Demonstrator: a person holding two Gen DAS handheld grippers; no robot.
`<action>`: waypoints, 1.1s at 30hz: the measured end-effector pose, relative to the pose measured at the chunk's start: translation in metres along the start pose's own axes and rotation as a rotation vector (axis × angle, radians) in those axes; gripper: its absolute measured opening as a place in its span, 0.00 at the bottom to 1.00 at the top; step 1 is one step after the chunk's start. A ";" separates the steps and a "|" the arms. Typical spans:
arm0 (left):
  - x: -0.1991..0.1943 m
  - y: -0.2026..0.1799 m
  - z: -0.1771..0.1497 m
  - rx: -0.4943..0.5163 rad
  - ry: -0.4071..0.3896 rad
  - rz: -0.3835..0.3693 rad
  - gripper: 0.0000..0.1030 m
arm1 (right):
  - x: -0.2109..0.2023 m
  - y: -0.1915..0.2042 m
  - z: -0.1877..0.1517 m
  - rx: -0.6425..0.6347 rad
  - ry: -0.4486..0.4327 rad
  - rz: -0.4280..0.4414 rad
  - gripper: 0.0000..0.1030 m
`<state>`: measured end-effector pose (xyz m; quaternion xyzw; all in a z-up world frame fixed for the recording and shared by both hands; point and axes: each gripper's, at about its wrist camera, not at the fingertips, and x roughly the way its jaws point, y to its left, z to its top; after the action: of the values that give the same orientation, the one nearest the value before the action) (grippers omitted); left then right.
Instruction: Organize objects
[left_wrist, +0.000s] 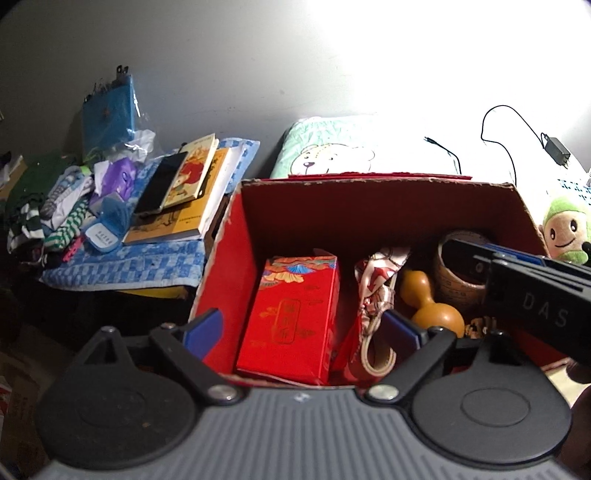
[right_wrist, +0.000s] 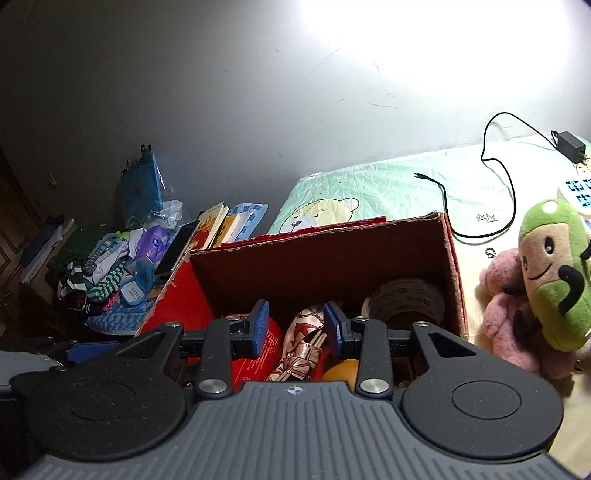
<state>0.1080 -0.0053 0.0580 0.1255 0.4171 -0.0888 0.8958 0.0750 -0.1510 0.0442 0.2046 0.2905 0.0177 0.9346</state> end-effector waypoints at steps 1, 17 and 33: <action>-0.004 -0.001 -0.002 0.001 0.001 -0.005 0.91 | -0.005 0.000 -0.001 -0.011 -0.002 -0.001 0.36; -0.023 -0.020 -0.032 -0.014 0.098 0.005 0.90 | -0.053 -0.011 -0.022 -0.030 -0.001 0.071 0.45; -0.016 -0.017 -0.056 -0.037 0.176 0.039 0.93 | -0.055 -0.003 -0.041 -0.053 0.140 0.152 0.52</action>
<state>0.0531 -0.0037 0.0331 0.1244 0.4934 -0.0521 0.8593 0.0061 -0.1466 0.0418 0.1996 0.3383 0.1103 0.9130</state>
